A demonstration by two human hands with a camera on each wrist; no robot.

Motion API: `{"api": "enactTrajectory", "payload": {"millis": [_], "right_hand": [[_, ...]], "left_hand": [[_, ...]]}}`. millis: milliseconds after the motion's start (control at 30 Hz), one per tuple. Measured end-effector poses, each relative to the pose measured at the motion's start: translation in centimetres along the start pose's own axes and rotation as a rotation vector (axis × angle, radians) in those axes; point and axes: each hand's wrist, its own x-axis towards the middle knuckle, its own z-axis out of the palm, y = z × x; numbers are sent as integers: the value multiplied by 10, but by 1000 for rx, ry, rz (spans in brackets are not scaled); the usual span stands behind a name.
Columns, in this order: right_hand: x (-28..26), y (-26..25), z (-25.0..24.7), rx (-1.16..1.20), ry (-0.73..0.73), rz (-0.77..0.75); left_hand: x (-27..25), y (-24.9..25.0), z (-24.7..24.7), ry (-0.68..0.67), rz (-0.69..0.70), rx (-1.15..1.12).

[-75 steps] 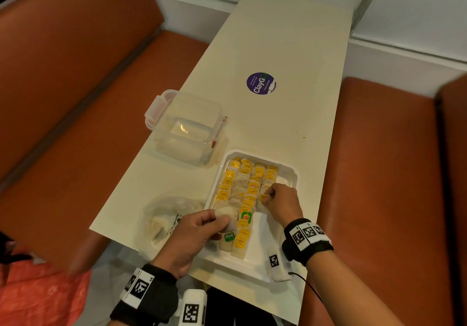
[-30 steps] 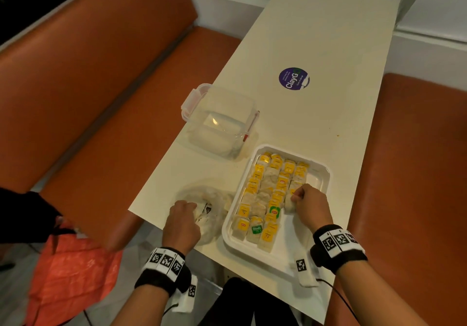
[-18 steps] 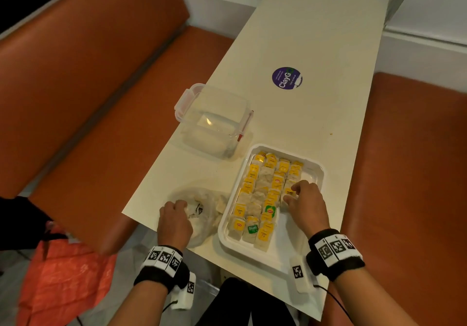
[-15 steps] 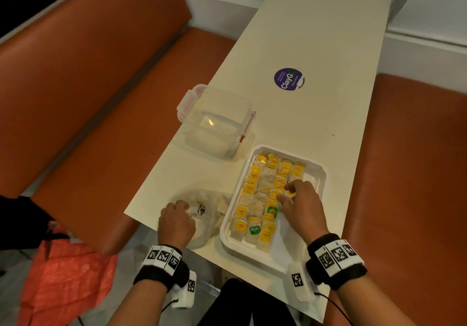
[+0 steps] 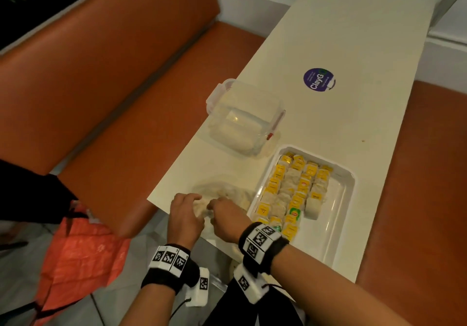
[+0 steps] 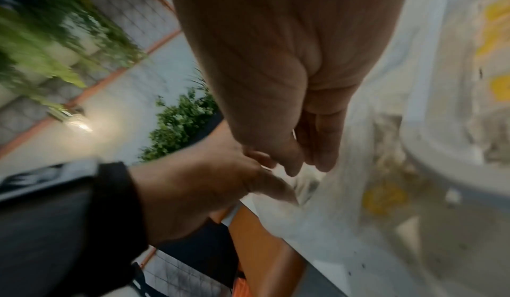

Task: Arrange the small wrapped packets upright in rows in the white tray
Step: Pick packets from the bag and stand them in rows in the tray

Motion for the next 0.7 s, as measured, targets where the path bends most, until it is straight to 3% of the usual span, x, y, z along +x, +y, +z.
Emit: {"api": "enactTrajectory", "payload": {"millis": [100,267,533,700], "right_hand": [[23,-1,11,-12,-20,65],[43,-4,22,10,56,144],[47,-10,36,-86,122,167],[50,-10,32,27,142,206]], "left_hand": [[-3,-2,-9,109,-139,-60],[5,-12,-11,-18,-430,-318],[11,-34,-8,-53,-475,-625],[11,-38,-12,-53,-442,-636]]}}
